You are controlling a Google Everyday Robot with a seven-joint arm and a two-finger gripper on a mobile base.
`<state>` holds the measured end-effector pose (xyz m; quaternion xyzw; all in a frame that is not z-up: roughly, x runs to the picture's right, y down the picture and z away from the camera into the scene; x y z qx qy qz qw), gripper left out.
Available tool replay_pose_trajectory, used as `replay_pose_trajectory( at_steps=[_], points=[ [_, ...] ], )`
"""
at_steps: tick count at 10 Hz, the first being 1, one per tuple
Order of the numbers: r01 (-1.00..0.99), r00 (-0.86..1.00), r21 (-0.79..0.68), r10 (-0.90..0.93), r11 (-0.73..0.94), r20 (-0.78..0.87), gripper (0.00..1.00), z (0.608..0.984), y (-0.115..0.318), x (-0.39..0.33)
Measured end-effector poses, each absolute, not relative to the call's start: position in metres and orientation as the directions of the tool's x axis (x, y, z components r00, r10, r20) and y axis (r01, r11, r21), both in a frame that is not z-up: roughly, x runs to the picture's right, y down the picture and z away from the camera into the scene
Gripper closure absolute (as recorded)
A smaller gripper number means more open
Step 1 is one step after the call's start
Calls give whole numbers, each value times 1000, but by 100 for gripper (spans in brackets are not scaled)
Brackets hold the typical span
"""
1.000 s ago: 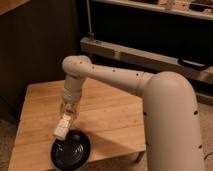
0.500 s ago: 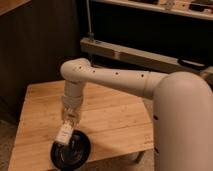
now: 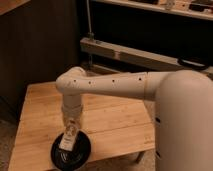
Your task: Place the bottle in the ceramic bowl
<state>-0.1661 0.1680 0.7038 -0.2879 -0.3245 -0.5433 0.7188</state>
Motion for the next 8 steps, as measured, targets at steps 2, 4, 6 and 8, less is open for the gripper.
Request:
replay_pose_trajectory(
  at_steps=[2,4,6,8],
  points=[
    [965,205,-64,-583,253,786,20,708,172,-166],
    [955,213,-74,-494,286,843,20,716,170,-162],
    [953,211,-75,-465,294,860,20,717,168,-163],
    [953,210,-75,-465,293,860,20,717,168,-163]
  ],
)
